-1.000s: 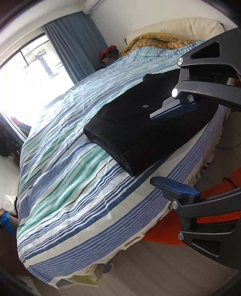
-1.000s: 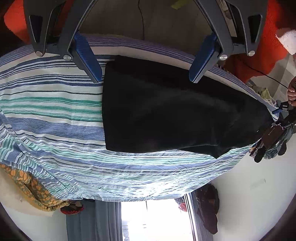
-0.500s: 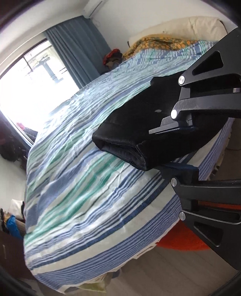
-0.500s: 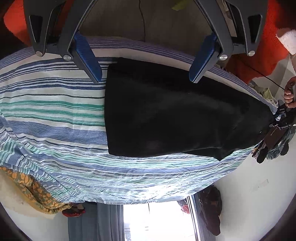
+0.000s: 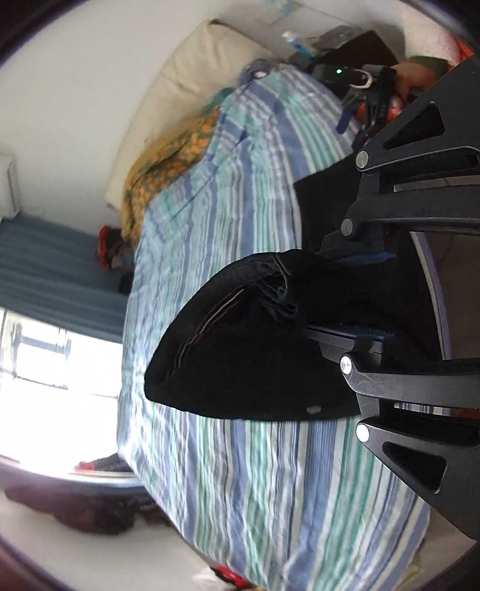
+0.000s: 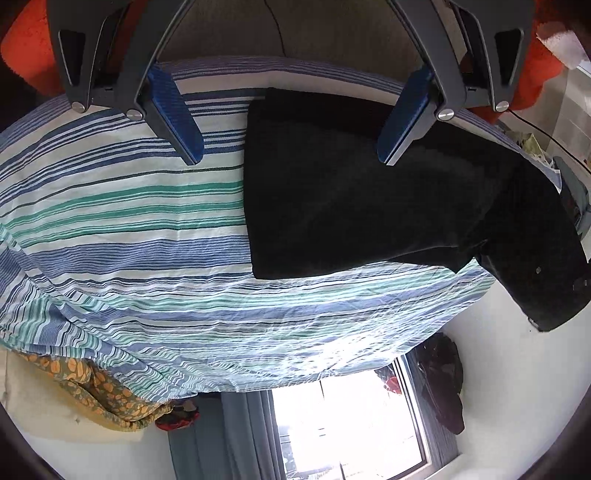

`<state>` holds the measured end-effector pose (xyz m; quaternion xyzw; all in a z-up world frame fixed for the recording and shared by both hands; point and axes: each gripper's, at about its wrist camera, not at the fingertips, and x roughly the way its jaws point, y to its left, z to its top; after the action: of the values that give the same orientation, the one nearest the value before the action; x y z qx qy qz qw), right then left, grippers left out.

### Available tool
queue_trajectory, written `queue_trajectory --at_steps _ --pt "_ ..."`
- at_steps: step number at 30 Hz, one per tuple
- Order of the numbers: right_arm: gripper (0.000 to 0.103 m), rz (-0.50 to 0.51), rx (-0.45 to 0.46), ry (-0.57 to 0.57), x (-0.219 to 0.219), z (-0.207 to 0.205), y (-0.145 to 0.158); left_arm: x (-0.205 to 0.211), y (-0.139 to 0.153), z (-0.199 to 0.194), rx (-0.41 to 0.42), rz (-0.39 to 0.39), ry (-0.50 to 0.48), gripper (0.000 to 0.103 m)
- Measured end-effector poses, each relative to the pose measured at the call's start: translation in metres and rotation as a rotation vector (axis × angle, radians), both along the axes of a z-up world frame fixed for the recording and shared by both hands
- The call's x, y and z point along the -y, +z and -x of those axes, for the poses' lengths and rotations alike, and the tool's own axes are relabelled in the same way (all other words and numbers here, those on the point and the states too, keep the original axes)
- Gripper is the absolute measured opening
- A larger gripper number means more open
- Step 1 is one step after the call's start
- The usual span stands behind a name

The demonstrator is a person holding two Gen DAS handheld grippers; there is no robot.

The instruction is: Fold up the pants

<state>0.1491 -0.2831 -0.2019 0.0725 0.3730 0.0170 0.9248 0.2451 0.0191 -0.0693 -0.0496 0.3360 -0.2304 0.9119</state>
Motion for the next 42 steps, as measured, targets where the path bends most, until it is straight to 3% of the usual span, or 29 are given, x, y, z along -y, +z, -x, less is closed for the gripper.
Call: queue_trajectory --at_steps 3,5,8,9,11,14,18,20,21,23,25,27,30,35,39,42 --pt "0.094 -0.009 0.01 -0.019 0.007 0.003 0.002 0.072 -0.036 -0.009 -0.064 -0.049 -0.122 0.034" --pt "0.094 -0.017 0.011 -0.034 0.013 0.005 0.003 0.113 -0.071 -0.015 -0.138 -0.118 -0.184 0.045" --pt "0.094 -0.032 0.022 -0.062 0.022 0.011 0.006 0.135 -0.102 -0.005 -0.187 -0.217 -0.226 0.046" --pt "0.094 -0.037 0.029 -0.071 0.025 0.013 0.007 0.133 -0.101 0.001 -0.181 -0.215 -0.237 0.049" --pt "0.094 -0.045 0.039 -0.09 0.031 0.016 0.009 0.119 -0.086 0.01 -0.146 -0.193 -0.237 0.074" --pt "0.095 -0.059 0.043 -0.112 0.037 0.016 0.009 0.078 -0.051 0.01 -0.041 -0.177 -0.133 0.087" --pt "0.095 -0.065 0.043 -0.088 0.031 0.011 0.012 0.019 -0.047 -0.024 -0.05 -0.197 0.088 0.085" --pt "0.094 -0.084 0.048 -0.061 0.024 0.008 0.019 0.005 -0.066 -0.042 -0.096 -0.218 0.147 0.073" --pt "0.094 -0.113 0.052 -0.046 0.02 0.005 0.026 0.004 -0.078 -0.048 -0.13 -0.23 0.147 0.068" --pt "0.094 -0.193 0.053 -0.001 0.011 -0.004 0.037 0.016 -0.109 -0.052 -0.222 -0.23 0.093 0.046" --pt "0.094 -0.313 0.009 0.071 0.004 -0.023 0.041 0.037 -0.132 -0.041 -0.245 -0.246 0.02 0.046" --pt "0.094 -0.466 -0.076 0.153 -0.001 -0.049 0.035 0.05 -0.138 -0.025 -0.192 -0.274 0.003 0.042" --pt "0.093 -0.641 -0.252 0.245 -0.013 -0.089 0.007 0.044 -0.137 -0.023 -0.208 -0.226 0.002 0.042" --pt "0.084 -0.592 -0.44 0.341 -0.05 -0.129 -0.037 0.038 -0.136 -0.023 -0.206 -0.208 0.003 0.042" --pt "0.084 -0.6 -0.452 0.341 -0.066 -0.142 -0.05 0.037 -0.139 -0.022 -0.202 -0.198 0.005 0.042" --pt "0.079 -0.679 -0.473 0.324 -0.072 -0.151 -0.056 0.035 -0.142 -0.023 -0.195 -0.191 0.008 0.043"
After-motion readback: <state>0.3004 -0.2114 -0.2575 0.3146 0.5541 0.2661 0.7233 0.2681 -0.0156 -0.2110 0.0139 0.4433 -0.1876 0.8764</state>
